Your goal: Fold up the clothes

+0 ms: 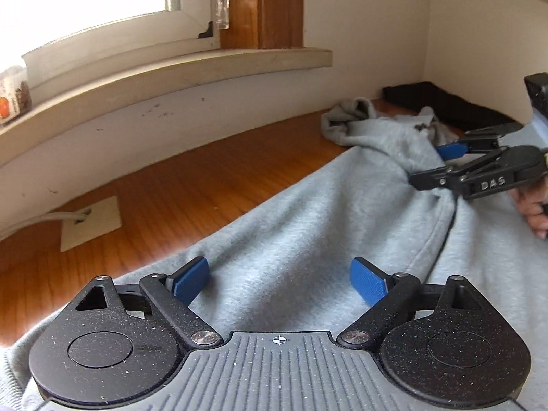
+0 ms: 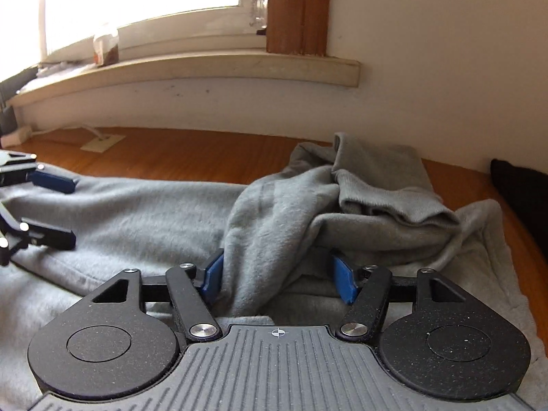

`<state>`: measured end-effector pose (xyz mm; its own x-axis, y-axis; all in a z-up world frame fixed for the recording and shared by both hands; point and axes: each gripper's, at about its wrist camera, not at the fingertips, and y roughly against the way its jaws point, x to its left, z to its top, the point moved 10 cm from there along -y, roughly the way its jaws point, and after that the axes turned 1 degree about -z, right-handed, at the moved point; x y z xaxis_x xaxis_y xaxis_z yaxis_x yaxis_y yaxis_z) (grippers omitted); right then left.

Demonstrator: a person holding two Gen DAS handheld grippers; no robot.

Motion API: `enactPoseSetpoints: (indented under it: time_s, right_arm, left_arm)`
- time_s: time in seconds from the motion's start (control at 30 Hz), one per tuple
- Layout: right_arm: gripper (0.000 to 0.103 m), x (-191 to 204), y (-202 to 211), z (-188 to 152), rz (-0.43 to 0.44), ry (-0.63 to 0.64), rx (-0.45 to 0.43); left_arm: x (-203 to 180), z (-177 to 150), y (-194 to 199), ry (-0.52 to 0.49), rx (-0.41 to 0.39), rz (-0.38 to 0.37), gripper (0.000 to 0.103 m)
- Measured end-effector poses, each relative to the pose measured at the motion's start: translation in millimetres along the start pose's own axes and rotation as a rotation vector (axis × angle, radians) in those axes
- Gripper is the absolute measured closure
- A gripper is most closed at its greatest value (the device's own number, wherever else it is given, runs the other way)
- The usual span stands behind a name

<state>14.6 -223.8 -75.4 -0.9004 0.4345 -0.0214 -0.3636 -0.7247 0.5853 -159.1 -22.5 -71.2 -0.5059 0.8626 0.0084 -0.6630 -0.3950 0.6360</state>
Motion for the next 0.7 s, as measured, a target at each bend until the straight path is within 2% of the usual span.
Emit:
enactPoseSetpoints:
  time_s: [0.33,0.7]
  right_arm:
    - [0.039,2.1,-27.4,19.7,-0.017,-0.019,0.002]
    - [0.038,15.2,-51.9,39.3,-0.031,0.007,0.002]
  left_arm:
    - [44.2,9.1,-3.6,0.065,-0.010,0.054,0.020]
    - [82.2,12.4,-2.6,0.103,-0.017,0.069,0.020]
